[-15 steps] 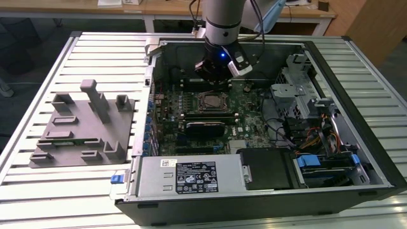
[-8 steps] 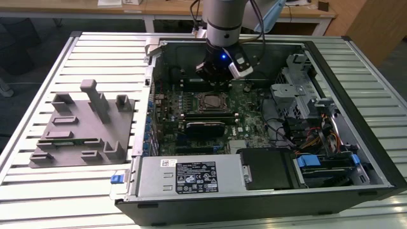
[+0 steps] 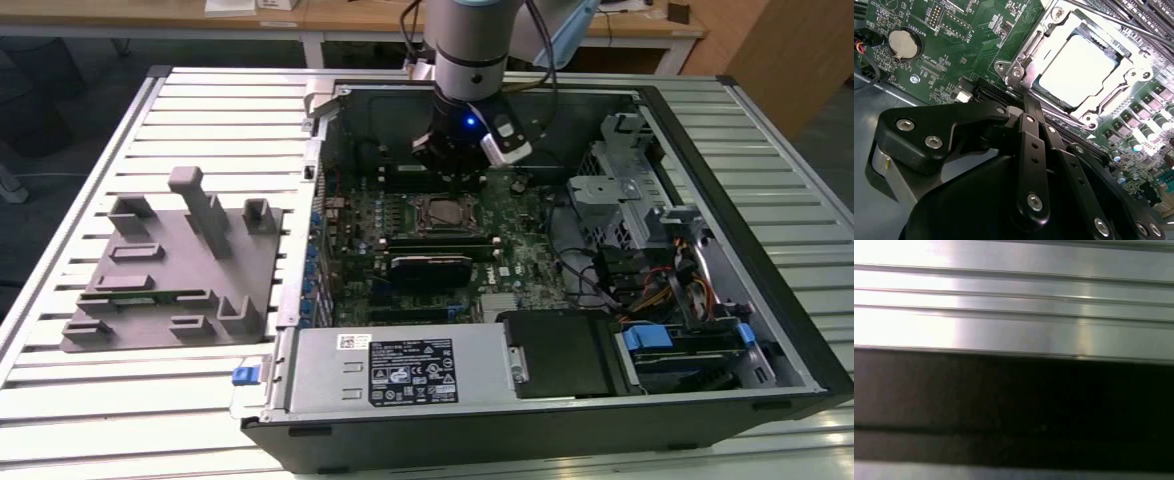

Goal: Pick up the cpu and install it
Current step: 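Install the first cpu locking lever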

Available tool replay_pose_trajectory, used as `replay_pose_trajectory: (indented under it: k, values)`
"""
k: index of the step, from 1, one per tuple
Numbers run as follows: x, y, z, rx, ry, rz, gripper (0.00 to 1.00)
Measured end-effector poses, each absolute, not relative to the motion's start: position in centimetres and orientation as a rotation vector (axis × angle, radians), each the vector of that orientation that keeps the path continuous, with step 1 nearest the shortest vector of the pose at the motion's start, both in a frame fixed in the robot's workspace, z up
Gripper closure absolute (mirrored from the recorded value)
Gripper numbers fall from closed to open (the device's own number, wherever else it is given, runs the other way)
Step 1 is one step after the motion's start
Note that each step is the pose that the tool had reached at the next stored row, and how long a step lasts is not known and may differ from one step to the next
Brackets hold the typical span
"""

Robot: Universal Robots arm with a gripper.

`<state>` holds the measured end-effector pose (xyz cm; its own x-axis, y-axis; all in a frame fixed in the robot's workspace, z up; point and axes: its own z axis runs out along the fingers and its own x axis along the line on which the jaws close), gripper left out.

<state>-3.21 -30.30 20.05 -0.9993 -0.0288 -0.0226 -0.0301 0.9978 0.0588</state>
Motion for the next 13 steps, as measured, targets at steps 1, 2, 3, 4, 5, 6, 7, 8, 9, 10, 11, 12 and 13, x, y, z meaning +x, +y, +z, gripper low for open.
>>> replay_pose_trajectory:
  k: [1, 2, 3, 4, 5, 6, 7, 8, 9, 10, 11, 12, 13]
  values:
    - [-3.19, -30.30, 20.04, -0.046, 3.118, 0.093, 0.89]
    - [-3.17, -30.29, 20.03, -0.046, 3.118, 0.093, 0.89]
    - [-3.15, -30.29, 20.02, -0.046, 3.118, 0.093, 0.89]
    - [-3.14, -30.29, 20.03, -0.046, 3.118, 0.093, 0.89]
    - [-3.13, -30.29, 20.02, -0.046, 3.118, 0.093, 0.89]
    - [-3.13, -30.29, 20.03, -0.046, 3.118, 0.093, 0.89]
    - [-3.13, -30.29, 20.05, -0.046, 3.118, 0.093, 0.89]
    - [-3.13, -30.29, 20.07, -0.046, 3.118, 0.093, 0.89]
    - [-3.12, -30.29, 20.09, -0.046, 3.118, 0.093, 0.89]
    - [-3.13, -30.29, 20.12, -0.046, 3.118, 0.093, 0.89]
    - [-3.12, -30.29, 20.12, -0.046, 3.118, 0.093, 0.89]
    - [-3.12, -30.29, 20.12, -0.046, 3.118, 0.093, 0.89]
    - [-3.12, -30.29, 20.13, -0.046, 3.118, 0.092, 0.89]
